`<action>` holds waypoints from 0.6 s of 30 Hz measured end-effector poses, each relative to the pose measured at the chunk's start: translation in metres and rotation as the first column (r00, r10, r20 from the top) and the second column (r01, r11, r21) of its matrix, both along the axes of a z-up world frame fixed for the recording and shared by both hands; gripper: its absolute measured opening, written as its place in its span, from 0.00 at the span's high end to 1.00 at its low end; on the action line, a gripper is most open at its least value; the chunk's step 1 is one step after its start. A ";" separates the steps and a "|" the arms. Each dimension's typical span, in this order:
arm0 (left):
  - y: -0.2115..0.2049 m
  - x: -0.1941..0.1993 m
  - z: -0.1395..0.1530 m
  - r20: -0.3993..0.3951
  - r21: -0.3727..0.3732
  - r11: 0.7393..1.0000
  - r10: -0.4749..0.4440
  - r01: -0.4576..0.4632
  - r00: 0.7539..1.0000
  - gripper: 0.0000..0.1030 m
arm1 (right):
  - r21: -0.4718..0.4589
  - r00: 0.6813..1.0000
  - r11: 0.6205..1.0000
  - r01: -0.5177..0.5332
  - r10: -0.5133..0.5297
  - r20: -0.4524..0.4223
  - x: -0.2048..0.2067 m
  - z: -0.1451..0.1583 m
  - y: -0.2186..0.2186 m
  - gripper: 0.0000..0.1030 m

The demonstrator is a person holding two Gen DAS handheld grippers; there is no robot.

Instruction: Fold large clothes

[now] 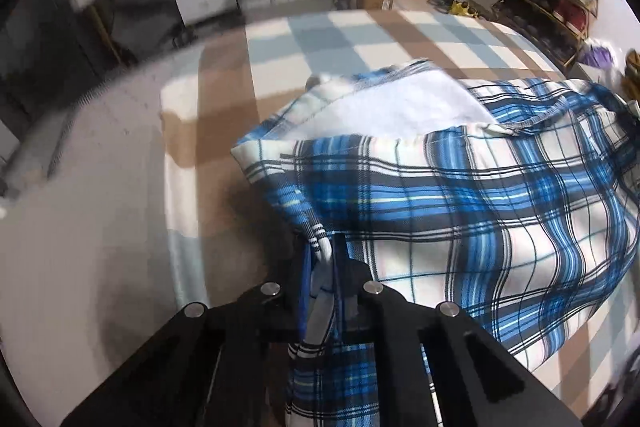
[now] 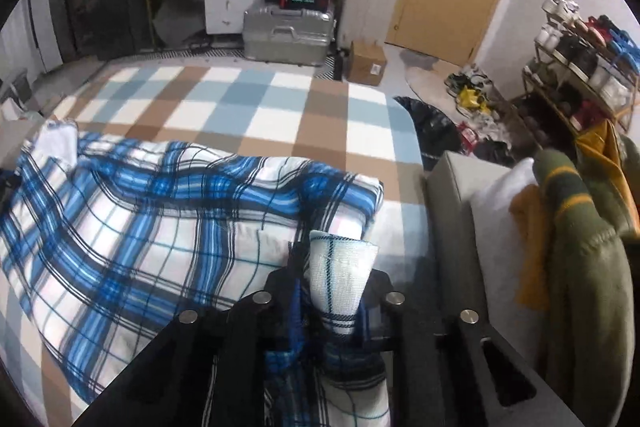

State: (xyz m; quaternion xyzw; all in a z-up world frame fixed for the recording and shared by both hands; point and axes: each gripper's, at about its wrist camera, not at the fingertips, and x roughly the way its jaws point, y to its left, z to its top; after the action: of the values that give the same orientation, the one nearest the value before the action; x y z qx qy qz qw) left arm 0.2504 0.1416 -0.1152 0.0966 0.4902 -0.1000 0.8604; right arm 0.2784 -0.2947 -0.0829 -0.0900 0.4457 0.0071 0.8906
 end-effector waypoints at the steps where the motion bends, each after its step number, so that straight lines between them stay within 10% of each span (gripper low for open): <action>1: -0.002 -0.005 0.002 0.022 0.021 1.000 0.001 -0.002 1.000 0.95 | 0.008 1.000 1.000 0.000 0.000 -0.016 0.001 -0.004 -0.002 0.79; 7: -0.004 -0.012 0.013 0.090 -0.007 0.998 -0.067 0.068 0.994 0.90 | 0.151 0.998 0.988 0.030 -0.021 -0.059 -0.010 -0.017 -0.018 0.81; 12: 0.001 0.011 0.001 0.006 -0.177 0.979 -0.100 0.099 0.995 0.59 | 0.279 1.000 0.960 0.018 -0.016 -0.008 -0.021 -0.006 -0.026 0.88; 18: 0.005 0.015 -0.001 0.005 -0.264 0.963 -0.058 0.058 0.998 0.62 | 0.265 0.999 0.964 -0.030 0.018 0.047 -0.026 0.001 -0.018 0.89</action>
State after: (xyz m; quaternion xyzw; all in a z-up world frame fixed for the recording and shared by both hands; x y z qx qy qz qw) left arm 0.2652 0.1466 -0.1159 -0.0047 0.4705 -0.1896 0.8618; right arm 0.2522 -0.3130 -0.0817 0.0246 0.4200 0.0757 0.9040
